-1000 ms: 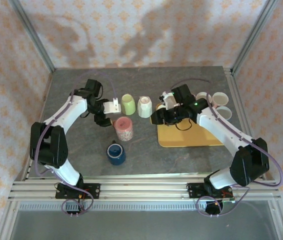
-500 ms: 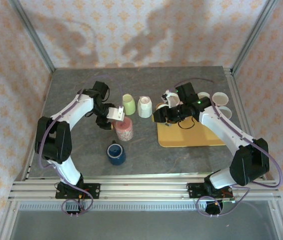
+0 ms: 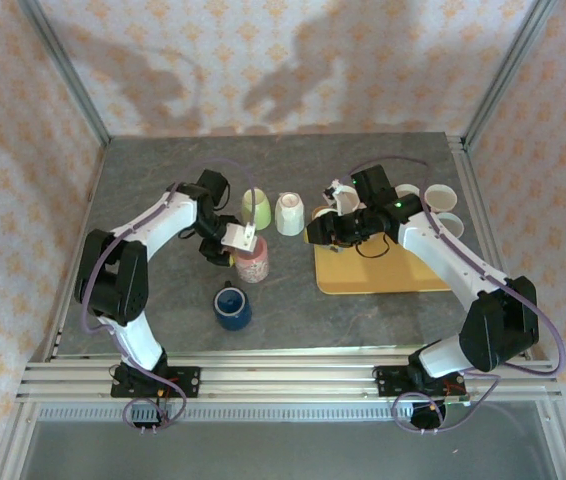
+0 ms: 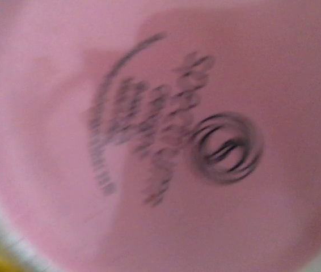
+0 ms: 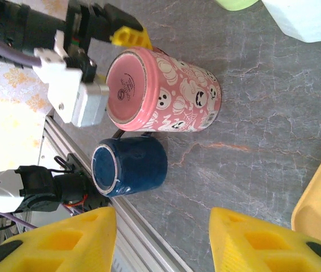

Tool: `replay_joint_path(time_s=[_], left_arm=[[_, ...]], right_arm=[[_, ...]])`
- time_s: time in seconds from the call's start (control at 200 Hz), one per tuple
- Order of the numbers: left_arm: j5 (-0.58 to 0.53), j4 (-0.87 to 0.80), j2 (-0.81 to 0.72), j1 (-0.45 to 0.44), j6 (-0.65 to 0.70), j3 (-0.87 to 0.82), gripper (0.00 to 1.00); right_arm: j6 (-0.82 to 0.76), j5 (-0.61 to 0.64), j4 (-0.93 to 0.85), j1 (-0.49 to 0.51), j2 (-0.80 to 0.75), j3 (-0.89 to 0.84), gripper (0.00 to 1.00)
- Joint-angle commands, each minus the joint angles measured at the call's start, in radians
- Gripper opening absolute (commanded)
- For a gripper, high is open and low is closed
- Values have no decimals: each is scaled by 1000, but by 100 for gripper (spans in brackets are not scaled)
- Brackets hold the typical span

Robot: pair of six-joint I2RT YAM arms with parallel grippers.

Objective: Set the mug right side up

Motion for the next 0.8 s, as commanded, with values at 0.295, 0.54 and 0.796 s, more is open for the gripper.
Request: replay_joint_path(time_s=[0.295, 0.54, 0.796], left_arm=[[79, 15, -66, -12, -85, -72, 37], [117, 4, -67, -13, -98, -66, 22], [132, 13, -75, -17, -120, -92, 7]], right_arm=[[7, 2, 13, -7, -18, 11, 45], [17, 10, 19, -7, -23, 1, 44], [14, 12, 16, -13, -24, 7, 44]])
